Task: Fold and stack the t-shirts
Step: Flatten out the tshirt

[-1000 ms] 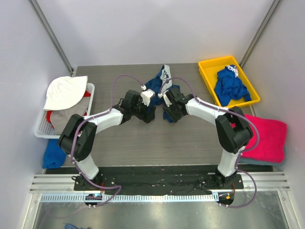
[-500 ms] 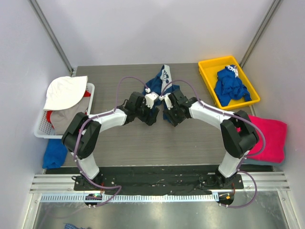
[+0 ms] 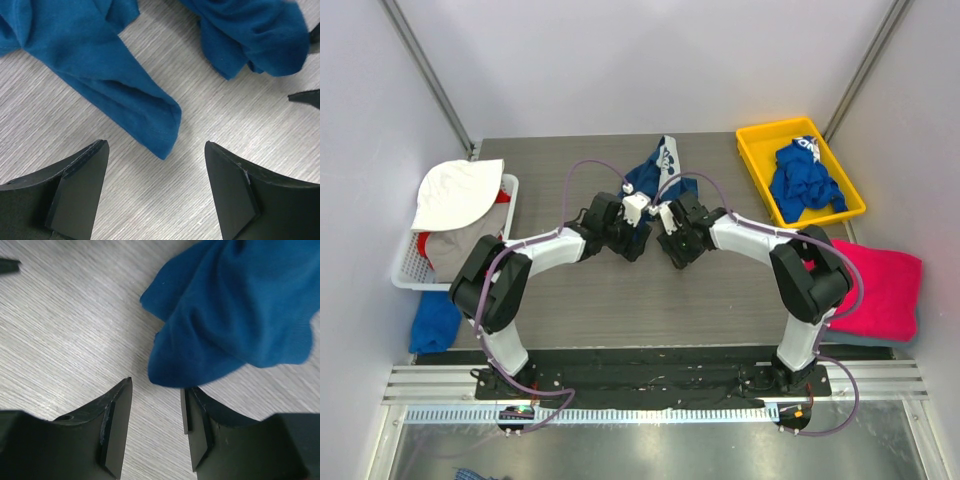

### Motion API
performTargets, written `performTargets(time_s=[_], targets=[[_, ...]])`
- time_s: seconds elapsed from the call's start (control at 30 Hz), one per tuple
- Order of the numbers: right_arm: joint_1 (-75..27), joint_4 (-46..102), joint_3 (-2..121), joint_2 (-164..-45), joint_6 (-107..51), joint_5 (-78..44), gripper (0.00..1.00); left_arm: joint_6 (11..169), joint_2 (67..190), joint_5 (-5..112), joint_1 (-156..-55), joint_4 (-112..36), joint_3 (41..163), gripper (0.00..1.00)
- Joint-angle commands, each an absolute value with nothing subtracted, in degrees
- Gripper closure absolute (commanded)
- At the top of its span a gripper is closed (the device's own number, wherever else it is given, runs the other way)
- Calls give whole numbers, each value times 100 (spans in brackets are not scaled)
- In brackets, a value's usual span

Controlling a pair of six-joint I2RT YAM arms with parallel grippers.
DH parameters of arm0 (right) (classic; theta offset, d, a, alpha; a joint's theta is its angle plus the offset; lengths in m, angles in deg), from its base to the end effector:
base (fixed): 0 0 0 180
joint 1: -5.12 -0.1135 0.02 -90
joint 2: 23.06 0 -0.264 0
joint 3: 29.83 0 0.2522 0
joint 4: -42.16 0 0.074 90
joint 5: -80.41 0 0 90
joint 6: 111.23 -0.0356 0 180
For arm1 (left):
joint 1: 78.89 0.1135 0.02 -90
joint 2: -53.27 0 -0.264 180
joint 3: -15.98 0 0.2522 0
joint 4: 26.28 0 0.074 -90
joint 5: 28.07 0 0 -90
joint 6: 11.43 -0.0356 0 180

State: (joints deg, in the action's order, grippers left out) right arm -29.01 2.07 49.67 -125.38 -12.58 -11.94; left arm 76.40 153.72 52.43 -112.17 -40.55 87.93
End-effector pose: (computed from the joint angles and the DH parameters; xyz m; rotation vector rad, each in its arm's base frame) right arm 0.2961 0.2025 0.1761 -0.9907 2.4930 0.1962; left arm 0.3058 -0.2077 0.1787 0.7965 2.2116 -0.4635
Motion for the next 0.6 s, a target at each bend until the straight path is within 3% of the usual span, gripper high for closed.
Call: performTargets(time_s=[0.0, 0.57], targets=[[-2960, 484, 5205, -12650, -1340, -1355, 50, 7488, 15303, 5279, -11247, -3986, 8906, 18], [-2968, 537, 5653, -12800, -1279, -995, 53, 7497, 15408, 5235, -11247, -3986, 8880, 19]])
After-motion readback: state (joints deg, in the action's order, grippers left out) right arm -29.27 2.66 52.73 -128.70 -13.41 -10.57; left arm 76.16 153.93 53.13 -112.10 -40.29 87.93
